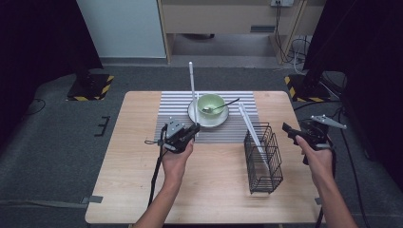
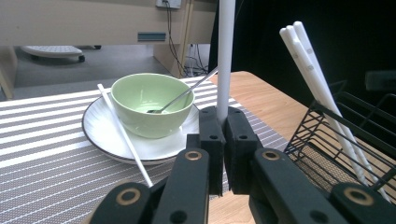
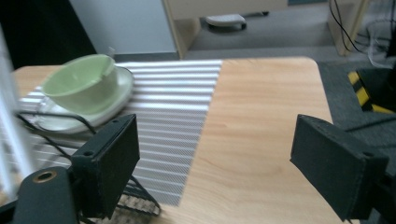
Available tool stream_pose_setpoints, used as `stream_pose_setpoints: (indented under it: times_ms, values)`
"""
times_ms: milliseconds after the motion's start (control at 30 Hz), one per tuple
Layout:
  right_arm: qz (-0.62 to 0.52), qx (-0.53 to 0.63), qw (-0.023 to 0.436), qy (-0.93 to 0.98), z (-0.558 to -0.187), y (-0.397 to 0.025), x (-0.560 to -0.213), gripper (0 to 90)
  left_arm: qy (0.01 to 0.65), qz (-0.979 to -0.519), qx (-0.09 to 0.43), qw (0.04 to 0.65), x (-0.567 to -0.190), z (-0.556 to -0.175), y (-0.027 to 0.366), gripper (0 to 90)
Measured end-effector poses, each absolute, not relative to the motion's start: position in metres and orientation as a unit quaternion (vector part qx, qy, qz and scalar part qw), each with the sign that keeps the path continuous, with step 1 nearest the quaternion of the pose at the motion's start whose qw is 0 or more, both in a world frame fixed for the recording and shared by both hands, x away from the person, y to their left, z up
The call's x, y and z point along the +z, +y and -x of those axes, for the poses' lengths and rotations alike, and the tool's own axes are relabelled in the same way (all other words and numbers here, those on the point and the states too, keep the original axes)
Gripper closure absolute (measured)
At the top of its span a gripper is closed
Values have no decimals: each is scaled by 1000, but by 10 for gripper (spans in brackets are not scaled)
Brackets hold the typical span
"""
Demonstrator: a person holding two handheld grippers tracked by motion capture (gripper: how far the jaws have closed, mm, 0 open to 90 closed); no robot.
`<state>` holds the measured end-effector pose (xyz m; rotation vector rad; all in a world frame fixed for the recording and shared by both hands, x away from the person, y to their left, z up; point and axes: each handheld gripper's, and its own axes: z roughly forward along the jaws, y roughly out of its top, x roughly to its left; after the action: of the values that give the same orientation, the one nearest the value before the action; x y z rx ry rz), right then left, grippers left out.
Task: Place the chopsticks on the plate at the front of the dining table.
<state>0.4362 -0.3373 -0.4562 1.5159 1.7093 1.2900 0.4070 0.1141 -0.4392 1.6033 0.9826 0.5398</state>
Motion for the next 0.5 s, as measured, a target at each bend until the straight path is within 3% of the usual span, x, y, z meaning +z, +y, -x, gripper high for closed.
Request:
stream_pose_setpoints:
  times_ms: [500]
  values:
    - [-590, 390, 253, 660, -439, -334, -516, 145, 434, -671, 235, 553, -442, -414, 119, 865]
